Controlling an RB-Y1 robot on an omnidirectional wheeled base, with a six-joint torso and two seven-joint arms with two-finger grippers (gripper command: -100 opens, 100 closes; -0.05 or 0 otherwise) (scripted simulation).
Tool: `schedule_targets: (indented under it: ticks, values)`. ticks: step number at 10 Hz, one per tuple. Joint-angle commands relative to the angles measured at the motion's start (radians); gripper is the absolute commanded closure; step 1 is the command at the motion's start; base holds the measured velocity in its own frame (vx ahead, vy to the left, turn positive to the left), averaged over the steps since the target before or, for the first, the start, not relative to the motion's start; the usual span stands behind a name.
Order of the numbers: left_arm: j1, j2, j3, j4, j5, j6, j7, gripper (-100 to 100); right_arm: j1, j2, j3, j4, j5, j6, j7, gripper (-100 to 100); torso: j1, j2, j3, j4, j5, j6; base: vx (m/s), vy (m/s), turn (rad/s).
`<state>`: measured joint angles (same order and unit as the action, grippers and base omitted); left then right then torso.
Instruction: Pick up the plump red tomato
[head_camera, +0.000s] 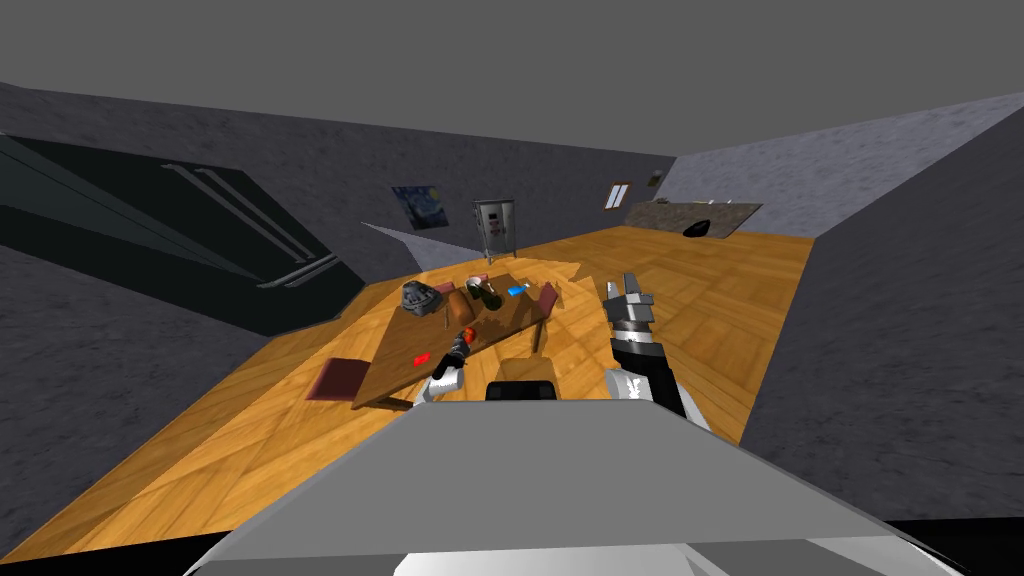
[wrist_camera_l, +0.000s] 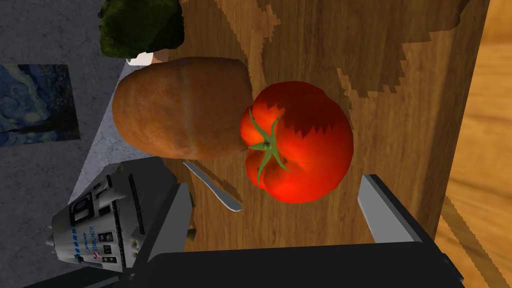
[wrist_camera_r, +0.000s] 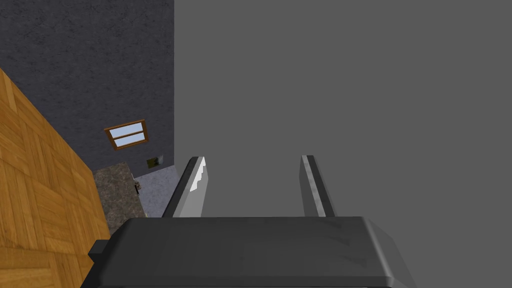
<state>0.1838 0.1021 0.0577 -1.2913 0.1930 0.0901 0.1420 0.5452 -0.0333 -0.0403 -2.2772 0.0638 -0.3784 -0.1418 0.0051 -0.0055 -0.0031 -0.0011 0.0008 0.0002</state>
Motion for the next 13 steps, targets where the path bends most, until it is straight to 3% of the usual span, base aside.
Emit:
schedule_targets:
  ticks: [1, 3, 4, 5, 6, 8, 9, 10, 13]
  values:
    - [-0.009, -0.007, 0.004, 0.031, 0.000, 0.025, 0.008, -100, 0.000, 0.000, 0.000, 0.000, 0.000, 0.000, 0.000, 0, 0.000, 0.000, 0.000, 0.000, 0.000, 0.000, 0.076, 0.065, -0.055]
    - [-0.021, -0.039, 0.011, 0.067, -0.006, 0.046, 0.012, -100, 0.000, 0.000, 0.000, 0.000, 0.000, 0.000, 0.000, 0, -0.001, 0.000, 0.000, 0.000, 0.000, 0.000, 0.067, 0.059, -0.033]
    - [-0.017, -0.030, 0.008, 0.065, -0.004, 0.030, 0.011, -100, 0.000, 0.000, 0.000, 0.000, 0.000, 0.000, 0.000, 0, -0.001, 0.000, 0.000, 0.000, 0.000, 0.000, 0.029, 0.030, -0.010]
    - [-0.018, -0.032, 0.009, 0.066, -0.005, 0.033, 0.011, 0, 0.000, 0.000, 0.000, 0.000, 0.000, 0.000, 0.000, 0, -0.003, 0.002, 0.001, 0.000, -0.001, 0.000, 0.006, 0.006, 0.001]
    - [-0.027, -0.036, 0.009, 0.094, -0.007, 0.010, 0.009, -100, 0.000, 0.000, 0.000, 0.000, 0.000, 0.000, 0.000, 0, -0.004, 0.004, 0.002, 0.001, -0.001, 0.000, 0.038, 0.009, -0.001]
    - [-0.039, -0.043, 0.009, 0.137, -0.011, -0.024, 0.007, -100, 0.000, 0.000, 0.000, 0.000, 0.000, 0.000, 0.000, 0, -0.004, 0.001, 0.000, 0.000, -0.001, 0.000, 0.075, 0.025, -0.001]
    - [-0.035, -0.040, 0.009, 0.124, -0.009, -0.011, 0.008, -100, 0.000, 0.000, 0.000, 0.000, 0.000, 0.000, 0.000, 0, -0.003, 0.000, 0.000, 0.000, -0.001, 0.000, 0.037, 0.012, -0.002]
    - [-0.036, -0.040, 0.009, 0.126, -0.009, -0.015, 0.008, 100, 0.000, 0.000, 0.000, 0.000, 0.000, 0.000, 0.000, 0, -0.004, 0.002, 0.001, 0.000, -0.001, 0.000, 0.000, 0.000, 0.000]
    - [-0.035, -0.040, 0.009, 0.126, -0.009, -0.015, 0.008, 100, 0.000, 0.000, 0.000, 0.000, 0.000, 0.000, 0.000, 0, -0.005, 0.004, 0.003, 0.001, -0.001, 0.000, 0.000, 0.000, 0.000]
